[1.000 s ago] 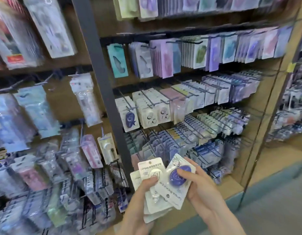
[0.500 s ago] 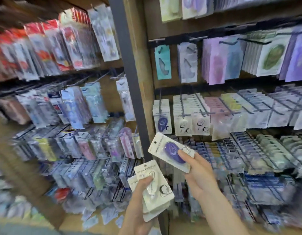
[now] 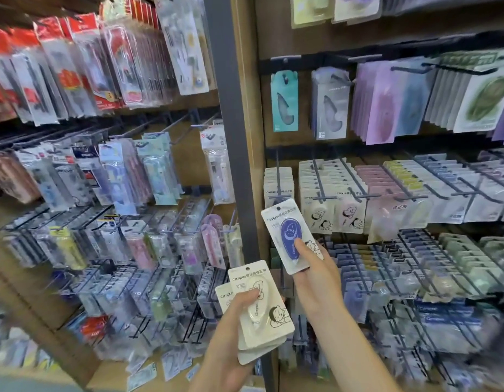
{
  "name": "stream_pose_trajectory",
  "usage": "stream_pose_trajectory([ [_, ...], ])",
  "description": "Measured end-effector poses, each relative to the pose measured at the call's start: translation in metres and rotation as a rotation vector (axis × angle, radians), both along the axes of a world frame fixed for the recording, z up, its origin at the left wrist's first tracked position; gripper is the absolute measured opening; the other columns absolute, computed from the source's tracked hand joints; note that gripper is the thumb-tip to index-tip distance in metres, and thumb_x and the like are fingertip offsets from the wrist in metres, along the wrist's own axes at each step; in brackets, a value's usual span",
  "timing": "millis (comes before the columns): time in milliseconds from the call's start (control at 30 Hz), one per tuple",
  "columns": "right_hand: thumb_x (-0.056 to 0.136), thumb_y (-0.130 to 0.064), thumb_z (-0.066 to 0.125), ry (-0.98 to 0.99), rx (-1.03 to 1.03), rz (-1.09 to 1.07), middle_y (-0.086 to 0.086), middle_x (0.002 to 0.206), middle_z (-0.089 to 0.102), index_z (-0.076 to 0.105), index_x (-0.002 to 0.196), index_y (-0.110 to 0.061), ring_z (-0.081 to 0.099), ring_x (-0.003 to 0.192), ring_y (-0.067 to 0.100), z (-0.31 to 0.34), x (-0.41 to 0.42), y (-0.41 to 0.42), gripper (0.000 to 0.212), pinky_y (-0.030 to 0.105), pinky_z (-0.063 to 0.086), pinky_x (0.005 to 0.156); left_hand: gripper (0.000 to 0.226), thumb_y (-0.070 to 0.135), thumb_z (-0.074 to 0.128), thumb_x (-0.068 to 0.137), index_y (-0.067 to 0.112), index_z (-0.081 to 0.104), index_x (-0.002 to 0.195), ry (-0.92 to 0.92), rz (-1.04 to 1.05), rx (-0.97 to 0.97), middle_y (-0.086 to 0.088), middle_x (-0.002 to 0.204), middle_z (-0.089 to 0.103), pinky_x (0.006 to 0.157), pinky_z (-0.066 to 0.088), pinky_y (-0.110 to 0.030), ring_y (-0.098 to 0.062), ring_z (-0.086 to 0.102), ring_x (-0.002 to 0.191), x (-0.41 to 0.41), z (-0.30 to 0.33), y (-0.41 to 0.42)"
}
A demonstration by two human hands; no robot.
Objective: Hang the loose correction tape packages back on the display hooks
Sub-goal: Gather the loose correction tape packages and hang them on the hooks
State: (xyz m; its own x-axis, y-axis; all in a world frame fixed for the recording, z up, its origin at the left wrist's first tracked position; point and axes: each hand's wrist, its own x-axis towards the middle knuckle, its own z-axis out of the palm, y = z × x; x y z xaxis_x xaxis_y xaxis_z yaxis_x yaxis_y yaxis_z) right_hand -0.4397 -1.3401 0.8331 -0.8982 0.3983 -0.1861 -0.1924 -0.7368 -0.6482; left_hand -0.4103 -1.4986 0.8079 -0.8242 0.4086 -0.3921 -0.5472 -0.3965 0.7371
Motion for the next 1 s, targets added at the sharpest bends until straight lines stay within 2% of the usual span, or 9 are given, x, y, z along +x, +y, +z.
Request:
stream_pose_trajectory([
  [133, 0.092, -0.003, 0.069, 0.055, 0.000, -0.028, 0.011, 0.114, 0.077, 0.063, 0.128, -0.003, 0.076, 0.100, 0.019, 0.000, -0.004, -0.004, 0.036, 0.027, 0.062, 0.071, 0.036, 0.027, 0.079, 0.073, 0.009, 0.084, 0.104, 0.006, -0.016, -0.018, -0.025, 0.112, 0.076, 0.064, 0.060, -0.043, -0.039, 0.075, 0.085, -0.008, -0.002, 0.000],
  [367, 0.093, -0.005, 0.071, 0.010, -0.015, -0.121, 0.010, 0.110, 0.078, 0.060, 0.132, -0.006, 0.077, 0.094, 0.017, 0.000, -0.018, -0.012, 0.041, 0.027, 0.061, 0.069, 0.034, 0.026, 0.078, 0.073, 0.009, 0.084, 0.102, 0.022, -0.025, -0.005, -0.025, 0.107, 0.076, 0.060, 0.060, -0.042, -0.038, 0.074, 0.080, -0.013, 0.002, 0.000],
  [533, 0.092, -0.006, 0.072, 0.025, -0.024, -0.194, 0.007, 0.108, 0.078, 0.059, 0.129, -0.010, 0.077, 0.093, 0.014, -0.001, -0.019, -0.017, 0.040, 0.028, 0.061, 0.074, 0.024, 0.026, 0.073, 0.079, 0.010, 0.086, 0.093, 0.040, -0.039, 0.015, -0.023, 0.101, 0.076, 0.061, 0.060, -0.041, -0.036, 0.075, 0.077, -0.014, 0.002, -0.005],
  [600, 0.093, -0.007, 0.071, 0.017, -0.005, -0.209, 0.008, 0.110, 0.078, 0.058, 0.129, -0.011, 0.077, 0.091, 0.013, -0.001, -0.021, -0.019, 0.038, 0.029, 0.060, 0.075, 0.024, 0.026, 0.073, 0.080, 0.009, 0.085, 0.093, 0.036, -0.037, 0.019, -0.023, 0.101, 0.076, 0.061, 0.061, -0.042, -0.036, 0.075, 0.076, -0.014, 0.002, -0.006],
  [700, 0.094, -0.008, 0.071, -0.008, 0.018, -0.218, 0.005, 0.105, 0.078, 0.056, 0.128, -0.011, 0.077, 0.088, 0.011, 0.000, -0.025, -0.021, 0.037, 0.026, 0.060, 0.069, 0.024, 0.025, 0.072, 0.082, 0.007, 0.085, 0.093, 0.051, -0.036, 0.025, -0.023, 0.099, 0.076, 0.058, 0.062, -0.042, -0.036, 0.075, 0.072, -0.015, 0.001, -0.007],
  [833, 0.093, -0.010, 0.073, -0.024, 0.060, -0.239, 0.002, 0.101, 0.079, 0.056, 0.126, -0.013, 0.077, 0.092, 0.015, -0.002, -0.026, -0.023, 0.037, 0.032, 0.059, 0.076, 0.025, 0.024, 0.070, 0.083, 0.007, 0.085, 0.092, 0.061, -0.040, 0.034, -0.024, 0.097, 0.077, 0.059, 0.063, -0.042, -0.036, 0.076, 0.071, -0.015, 0.003, -0.006],
  [1000, 0.092, -0.010, 0.075, -0.048, 0.041, -0.277, 0.003, 0.100, 0.079, 0.057, 0.122, -0.017, 0.077, 0.090, 0.016, 0.002, -0.028, -0.027, 0.035, 0.031, 0.060, 0.073, 0.027, 0.025, 0.072, 0.079, 0.006, 0.085, 0.093, 0.042, -0.064, 0.040, -0.025, 0.100, 0.077, 0.060, 0.064, -0.043, -0.037, 0.076, 0.072, -0.015, 0.005, -0.005],
])
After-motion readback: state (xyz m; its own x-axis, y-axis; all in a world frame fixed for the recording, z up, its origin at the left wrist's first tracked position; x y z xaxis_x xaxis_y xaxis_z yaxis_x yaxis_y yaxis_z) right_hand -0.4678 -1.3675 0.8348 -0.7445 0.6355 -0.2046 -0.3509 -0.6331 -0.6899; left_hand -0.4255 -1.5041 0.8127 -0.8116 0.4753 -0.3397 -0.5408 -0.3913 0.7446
